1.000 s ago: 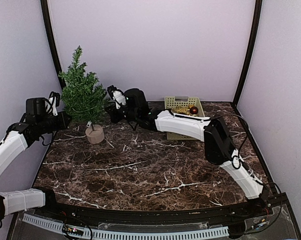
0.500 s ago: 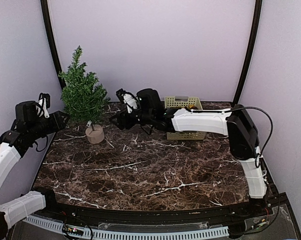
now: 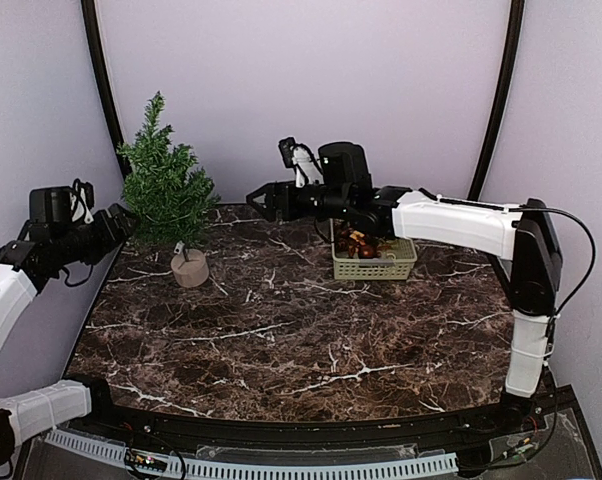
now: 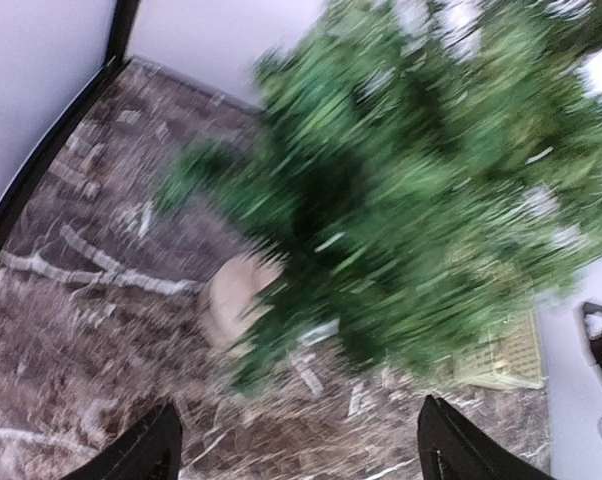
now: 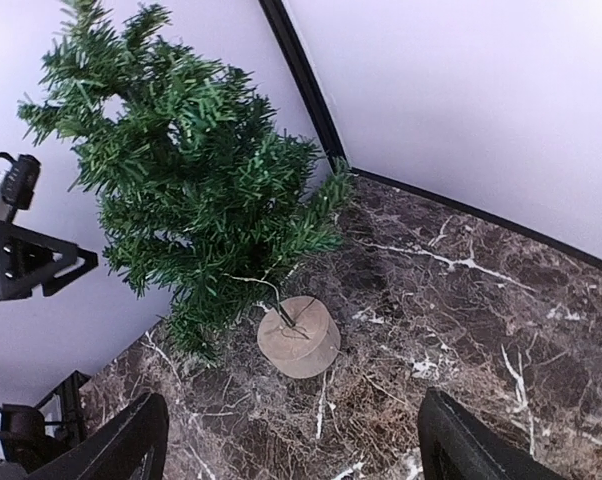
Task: Decorate the small christmas tree
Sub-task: Wrap the side of the string light in the gap of the branches, then move the Christmas tree to the center of the board.
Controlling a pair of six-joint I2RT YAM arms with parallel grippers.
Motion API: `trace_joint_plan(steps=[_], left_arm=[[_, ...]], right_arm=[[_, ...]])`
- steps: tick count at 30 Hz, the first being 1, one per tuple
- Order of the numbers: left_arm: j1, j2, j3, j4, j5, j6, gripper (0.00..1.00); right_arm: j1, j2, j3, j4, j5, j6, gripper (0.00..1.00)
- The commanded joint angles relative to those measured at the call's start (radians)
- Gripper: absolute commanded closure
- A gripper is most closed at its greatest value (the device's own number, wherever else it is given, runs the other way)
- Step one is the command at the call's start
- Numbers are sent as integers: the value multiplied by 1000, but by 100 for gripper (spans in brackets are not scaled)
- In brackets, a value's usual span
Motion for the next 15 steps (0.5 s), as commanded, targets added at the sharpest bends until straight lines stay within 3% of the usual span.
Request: trace_joint_plan(steps=[1, 6, 8, 12, 15], left_arm=[[5, 42, 194, 10, 132, 7, 12], [5, 202, 371, -126, 143, 59, 11], [5, 209, 359, -128, 69, 97, 11], [5, 154, 228, 36, 57, 171, 13], [5, 161, 185, 114, 54, 209, 27]], right_arm=[[-19, -12, 54, -103, 0, 172, 13], [-19, -35, 72, -246, 32, 180, 15], [-19, -69, -2, -187, 37, 151, 15], [-17, -134, -104, -117, 43, 91, 16], [-8, -167, -131, -134, 91, 60, 20]])
